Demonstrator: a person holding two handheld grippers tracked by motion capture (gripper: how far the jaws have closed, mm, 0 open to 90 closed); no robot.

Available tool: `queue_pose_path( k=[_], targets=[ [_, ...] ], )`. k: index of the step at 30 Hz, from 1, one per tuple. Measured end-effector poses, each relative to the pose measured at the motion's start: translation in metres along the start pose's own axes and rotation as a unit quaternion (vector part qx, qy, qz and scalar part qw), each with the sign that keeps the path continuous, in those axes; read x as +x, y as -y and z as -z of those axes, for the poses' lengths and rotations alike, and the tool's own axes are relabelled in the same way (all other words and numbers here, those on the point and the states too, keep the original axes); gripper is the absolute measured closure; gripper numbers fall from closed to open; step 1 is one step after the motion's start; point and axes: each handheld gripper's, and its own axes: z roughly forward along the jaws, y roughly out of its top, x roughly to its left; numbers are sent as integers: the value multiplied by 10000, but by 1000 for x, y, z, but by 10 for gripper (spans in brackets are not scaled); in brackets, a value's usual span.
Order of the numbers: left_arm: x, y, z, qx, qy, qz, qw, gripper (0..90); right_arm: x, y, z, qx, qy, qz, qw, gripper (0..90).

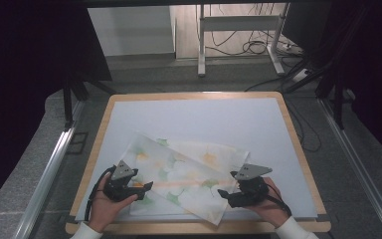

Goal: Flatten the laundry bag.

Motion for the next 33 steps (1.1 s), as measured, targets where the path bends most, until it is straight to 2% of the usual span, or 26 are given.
queue_pose_path(
  k=[5,8,12,16,21,25,33],
  targets=[
    [-5,0,0,14,77,-110,9999,261,22,-16,-13,176,-168,272,9993,233],
    [-6,0,-1,32,99,-156,9998,261,36,-27,-26,317,-343,483,9977,228],
    [-4,0,-2,31,87,-150,9998,261,52,-40,-46,510,-507,701,9949,227],
    [-4,2,-3,50,73,-174,9998,260,72,-50,-72,762,-746,965,9896,217],
    [-3,4,-4,95,50,-157,9998,258,81,-49,-85,978,-727,1111,9863,200],
    [-2,5,-4,99,20,-122,9999,258,87,-46,-88,1144,-621,1289,9831,199],
    [0,5,-6,151,-33,-121,9998,256,89,-39,-92,1428,-544,1249,9803,264]
  ],
)
